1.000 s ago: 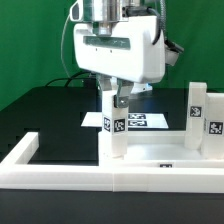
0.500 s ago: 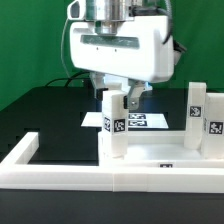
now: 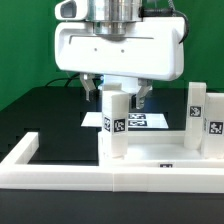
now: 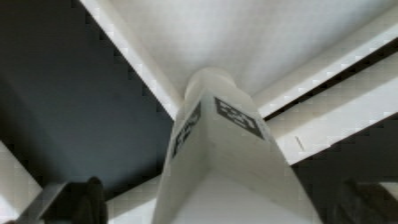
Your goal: Assemble desk
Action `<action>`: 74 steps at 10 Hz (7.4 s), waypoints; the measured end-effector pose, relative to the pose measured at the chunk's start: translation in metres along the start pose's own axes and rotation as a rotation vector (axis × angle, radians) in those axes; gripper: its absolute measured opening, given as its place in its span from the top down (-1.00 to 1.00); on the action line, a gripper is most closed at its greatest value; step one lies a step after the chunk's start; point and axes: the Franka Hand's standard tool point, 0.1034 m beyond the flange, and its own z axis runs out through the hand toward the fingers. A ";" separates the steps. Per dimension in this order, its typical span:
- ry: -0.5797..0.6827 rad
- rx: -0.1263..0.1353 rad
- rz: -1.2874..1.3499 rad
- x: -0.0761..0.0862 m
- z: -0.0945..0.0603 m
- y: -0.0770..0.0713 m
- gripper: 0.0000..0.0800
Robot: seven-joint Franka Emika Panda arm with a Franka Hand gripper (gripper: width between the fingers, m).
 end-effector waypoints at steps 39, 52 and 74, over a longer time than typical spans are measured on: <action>0.007 -0.030 -0.477 -0.004 0.003 -0.013 -0.62; -0.001 -0.035 -0.555 -0.002 0.003 -0.005 0.28; -0.029 -0.024 -0.493 -0.002 0.004 -0.004 -0.62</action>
Offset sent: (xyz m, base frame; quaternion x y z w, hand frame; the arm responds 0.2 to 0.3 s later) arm 0.0025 0.0224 -0.0005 0.0336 0.0239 -0.3536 0.9345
